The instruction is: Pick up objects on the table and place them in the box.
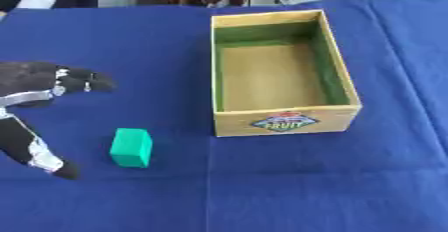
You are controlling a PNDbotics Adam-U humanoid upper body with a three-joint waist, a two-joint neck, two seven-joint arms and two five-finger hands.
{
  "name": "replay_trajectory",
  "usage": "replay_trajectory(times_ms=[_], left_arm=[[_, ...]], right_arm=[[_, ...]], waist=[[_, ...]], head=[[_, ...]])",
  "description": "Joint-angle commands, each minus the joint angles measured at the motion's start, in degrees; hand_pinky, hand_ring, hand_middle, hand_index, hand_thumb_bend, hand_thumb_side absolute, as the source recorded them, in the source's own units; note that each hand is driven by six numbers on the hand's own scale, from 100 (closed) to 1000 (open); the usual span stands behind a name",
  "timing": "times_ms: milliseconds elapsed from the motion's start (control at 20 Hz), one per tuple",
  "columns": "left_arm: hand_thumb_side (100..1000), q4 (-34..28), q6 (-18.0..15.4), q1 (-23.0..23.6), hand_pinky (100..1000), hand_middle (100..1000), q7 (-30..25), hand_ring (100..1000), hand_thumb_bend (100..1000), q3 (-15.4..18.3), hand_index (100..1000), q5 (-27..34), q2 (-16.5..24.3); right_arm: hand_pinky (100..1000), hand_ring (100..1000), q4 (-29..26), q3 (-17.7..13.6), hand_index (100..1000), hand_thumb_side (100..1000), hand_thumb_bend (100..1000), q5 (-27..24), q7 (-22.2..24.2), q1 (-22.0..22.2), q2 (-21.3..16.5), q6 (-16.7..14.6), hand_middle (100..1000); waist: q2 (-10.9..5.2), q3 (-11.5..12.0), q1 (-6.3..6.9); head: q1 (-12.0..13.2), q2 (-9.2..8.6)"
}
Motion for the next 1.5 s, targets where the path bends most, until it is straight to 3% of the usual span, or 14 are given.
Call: replay_trajectory(times_ms=[50,350,550,1500], left_arm=[[711,-1.29,-8.54,-0.8,850,923,-8.74,898,849,0.18,1000,-0.46,0.71],[801,1.5,-7.0,-3.87,820,881,-8.74,867,743,-0.08,1000,-2.94,-2.04],[848,3.62,-6.1,-5.16,809,868,-8.7,854,730,-0.3,996,-3.99,-4.53],[770,8.62,-6.1,-4.51,792,776,-8.74,800,763,-2.75,933,-10.87,-12.0]], right_arm=[[957,920,-0.79,-0.44,873,804,100,-0.07,0.01,-0.14,-0.58,0.04,705],[959,921,-0.79,-1.09,872,802,100,0.42,-0.33,0.4,-0.24,0.5,704],[960,921,-0.79,-1.44,871,805,100,0.73,-0.99,0.55,-0.43,0.94,703],[964,922,-0.79,-1.61,872,815,100,0.08,-1.26,0.02,-0.62,1.89,701]], waist=[[-1.08,0.04,-0.02],[-1.35,0.26,0.14],[-1.57,0.78,0.45],[-1.65,1.01,0.81]], head=[[0.36,-0.95],[0.73,-0.63],[0.45,-0.09],[-0.12,-0.01]])
